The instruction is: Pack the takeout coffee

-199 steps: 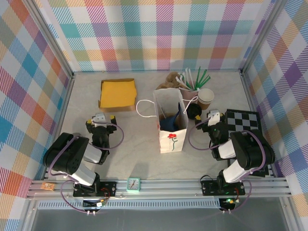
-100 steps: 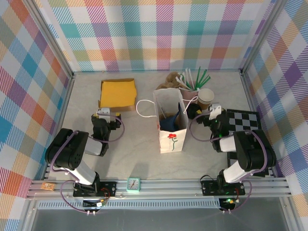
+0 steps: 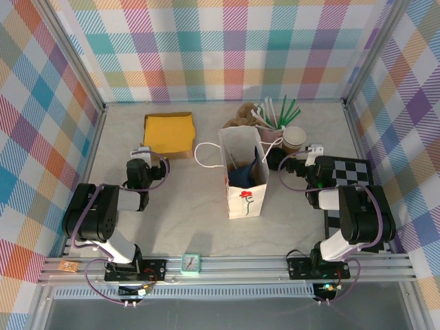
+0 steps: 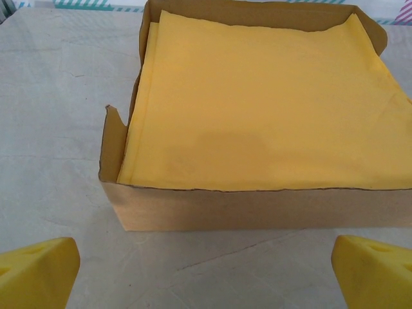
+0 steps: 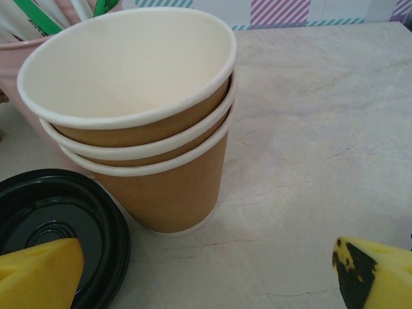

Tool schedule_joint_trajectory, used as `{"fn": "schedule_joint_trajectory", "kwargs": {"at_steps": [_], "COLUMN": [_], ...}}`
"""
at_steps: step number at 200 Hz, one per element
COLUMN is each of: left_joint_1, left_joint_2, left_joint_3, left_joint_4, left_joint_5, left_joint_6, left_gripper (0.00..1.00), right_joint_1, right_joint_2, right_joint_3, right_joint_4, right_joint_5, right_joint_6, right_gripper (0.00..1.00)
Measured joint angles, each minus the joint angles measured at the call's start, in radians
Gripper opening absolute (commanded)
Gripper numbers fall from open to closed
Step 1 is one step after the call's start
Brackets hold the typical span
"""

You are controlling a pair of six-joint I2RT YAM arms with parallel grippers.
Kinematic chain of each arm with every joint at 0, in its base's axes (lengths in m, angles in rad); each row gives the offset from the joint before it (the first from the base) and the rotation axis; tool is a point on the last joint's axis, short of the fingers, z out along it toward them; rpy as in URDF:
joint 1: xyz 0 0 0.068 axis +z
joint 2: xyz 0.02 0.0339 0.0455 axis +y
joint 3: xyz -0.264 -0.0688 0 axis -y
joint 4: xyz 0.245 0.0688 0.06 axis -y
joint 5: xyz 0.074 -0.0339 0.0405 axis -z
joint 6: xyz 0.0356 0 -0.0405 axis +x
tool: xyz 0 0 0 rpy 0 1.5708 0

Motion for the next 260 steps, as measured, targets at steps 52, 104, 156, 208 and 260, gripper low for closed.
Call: {"fn": "schedule_joint_trajectory", "kwargs": {"at_steps": [52,104,156,208,260], "left_joint_1": [0.000,0.000,0.000,0.000,0.000], "left_joint_2": [0.000,0.000,0.000,0.000,0.000], "left_joint_3": [0.000,0.000,0.000,0.000,0.000], "left_joint_4": [-0.012,-0.012,-0.012,-0.012,-0.012], "left_joint_5": [0.000,0.000,0.000,0.000,0.000], "left_joint_6": [0.000,0.000,0.000,0.000,0.000], "left_gripper": [1.00,1.00,1.00,1.00,1.00], "right_joint_1": [0.000,0.000,0.006,0.006,0.006], "right_joint_2": [0.000,0.000,0.000,0.000,0.000], "right_joint_3": [0.000,-0.001,-0.005,-0.006,-0.006], "right_joint_4": [-0.007,-0.006,-0.006,-0.006,-0.006], "right_joint_5": [-0.003,0.032,0.077,0.080,0.080], "right_joint_6": [0.006,0.024,0.039,0.040,0.040], "right_gripper": [0.99,0.99,0.99,0.99,0.99]}}
